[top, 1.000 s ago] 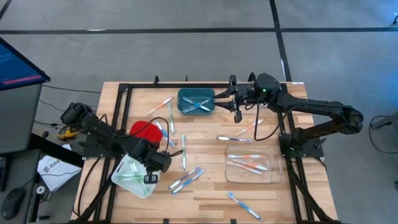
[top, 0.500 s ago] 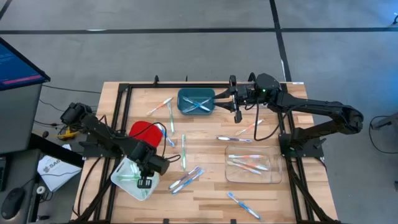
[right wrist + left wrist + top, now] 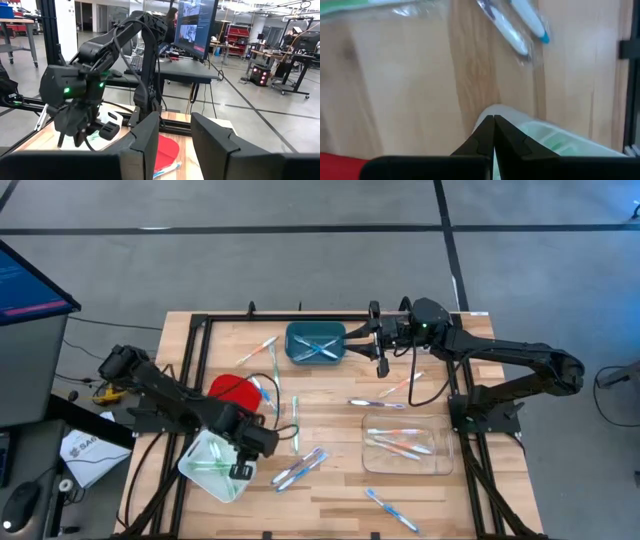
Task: Pick & Place Toothbrushes
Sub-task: Adjust the white bin on the table, then put the blue toothbrush into the blue bin
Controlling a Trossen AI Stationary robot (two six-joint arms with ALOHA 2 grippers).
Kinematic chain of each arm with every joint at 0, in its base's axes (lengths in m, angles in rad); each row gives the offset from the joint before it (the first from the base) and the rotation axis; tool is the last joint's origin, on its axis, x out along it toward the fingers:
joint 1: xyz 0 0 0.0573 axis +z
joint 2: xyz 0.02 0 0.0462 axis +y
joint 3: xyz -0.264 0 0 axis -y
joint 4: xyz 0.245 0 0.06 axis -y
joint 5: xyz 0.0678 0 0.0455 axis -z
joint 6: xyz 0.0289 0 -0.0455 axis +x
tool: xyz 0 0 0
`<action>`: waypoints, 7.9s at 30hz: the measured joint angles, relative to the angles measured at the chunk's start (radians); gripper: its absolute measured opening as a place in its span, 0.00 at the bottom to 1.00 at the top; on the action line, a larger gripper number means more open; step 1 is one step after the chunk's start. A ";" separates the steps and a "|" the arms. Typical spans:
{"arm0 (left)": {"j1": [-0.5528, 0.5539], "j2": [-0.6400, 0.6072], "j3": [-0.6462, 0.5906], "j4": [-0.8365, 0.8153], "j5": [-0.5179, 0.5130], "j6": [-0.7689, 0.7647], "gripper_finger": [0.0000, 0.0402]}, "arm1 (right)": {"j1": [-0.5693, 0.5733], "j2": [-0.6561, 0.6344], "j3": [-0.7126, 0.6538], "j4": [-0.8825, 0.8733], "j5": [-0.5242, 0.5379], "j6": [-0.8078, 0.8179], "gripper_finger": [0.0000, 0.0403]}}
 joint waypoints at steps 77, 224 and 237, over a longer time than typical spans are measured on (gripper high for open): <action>-0.040 -0.341 -0.246 0.378 -0.029 -0.141 0.00 | 0.000 -0.023 0.000 -0.059 -0.030 0.032 0.27; 0.432 -0.117 -0.270 0.639 -0.311 -0.060 0.00 | 0.051 -0.167 -0.192 0.315 -0.288 0.210 0.27; 0.307 -0.117 -0.271 0.789 -0.231 0.068 0.00 | 0.051 -0.167 -0.192 0.315 -0.288 0.210 0.27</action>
